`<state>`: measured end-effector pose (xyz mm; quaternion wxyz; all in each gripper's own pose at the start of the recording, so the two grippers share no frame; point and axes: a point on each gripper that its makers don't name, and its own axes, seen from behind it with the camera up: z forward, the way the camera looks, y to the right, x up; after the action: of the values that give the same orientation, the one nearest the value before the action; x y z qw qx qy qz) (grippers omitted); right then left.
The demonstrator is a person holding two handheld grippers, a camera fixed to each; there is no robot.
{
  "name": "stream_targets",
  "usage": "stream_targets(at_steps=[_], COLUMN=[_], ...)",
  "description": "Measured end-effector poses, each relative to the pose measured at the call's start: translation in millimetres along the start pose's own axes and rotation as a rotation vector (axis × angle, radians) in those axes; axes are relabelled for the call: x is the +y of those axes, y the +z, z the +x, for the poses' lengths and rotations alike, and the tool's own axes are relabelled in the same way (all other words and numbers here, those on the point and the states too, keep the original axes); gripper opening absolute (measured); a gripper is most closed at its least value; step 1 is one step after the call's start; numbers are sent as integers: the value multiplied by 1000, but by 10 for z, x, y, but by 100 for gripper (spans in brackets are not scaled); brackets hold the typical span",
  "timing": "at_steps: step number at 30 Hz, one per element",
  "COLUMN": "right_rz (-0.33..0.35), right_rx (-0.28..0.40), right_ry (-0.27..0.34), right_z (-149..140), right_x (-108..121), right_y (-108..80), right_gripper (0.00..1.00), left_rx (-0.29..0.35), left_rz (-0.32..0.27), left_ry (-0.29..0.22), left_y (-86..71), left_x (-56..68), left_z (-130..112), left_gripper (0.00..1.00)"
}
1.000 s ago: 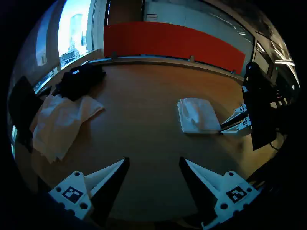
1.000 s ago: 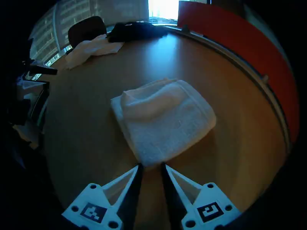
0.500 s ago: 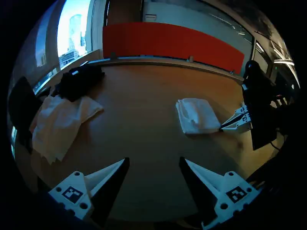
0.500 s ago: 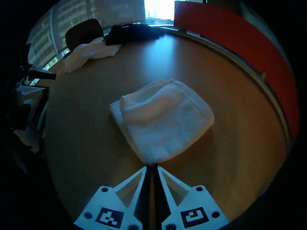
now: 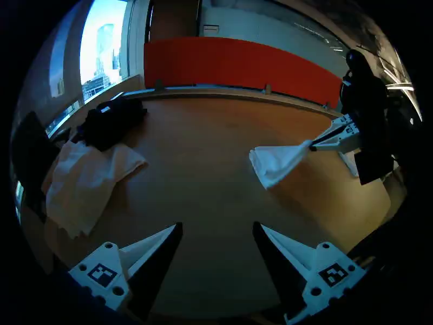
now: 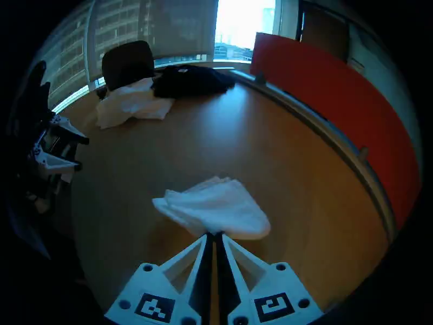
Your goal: Fold towel
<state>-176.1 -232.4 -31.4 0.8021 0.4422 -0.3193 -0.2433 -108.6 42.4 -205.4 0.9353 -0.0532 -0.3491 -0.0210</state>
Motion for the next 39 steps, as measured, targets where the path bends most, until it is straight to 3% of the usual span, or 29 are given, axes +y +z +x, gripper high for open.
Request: stream_targets(at_steps=[9, 15, 26, 39], right_rz=[-37, -62, -110, -187], right_rx=[76, 76, 52, -12], right_ry=[-107, -142, -106, -56], right_z=[641, 779, 614, 162], right_x=[305, 496, 963, 1624], right_y=[-326, -559, -939, -1335], right_gripper=[4, 4, 4, 4], left_rx=[31, 42, 46, 34], left_rz=[-12, -26, -54, -76], left_ry=[5, 9, 24, 57], left_y=[-16, -3, 43, 124], left_x=[19, 48, 125, 240], left_z=[121, 175, 241, 320], left_gripper=[96, 96, 96, 96])
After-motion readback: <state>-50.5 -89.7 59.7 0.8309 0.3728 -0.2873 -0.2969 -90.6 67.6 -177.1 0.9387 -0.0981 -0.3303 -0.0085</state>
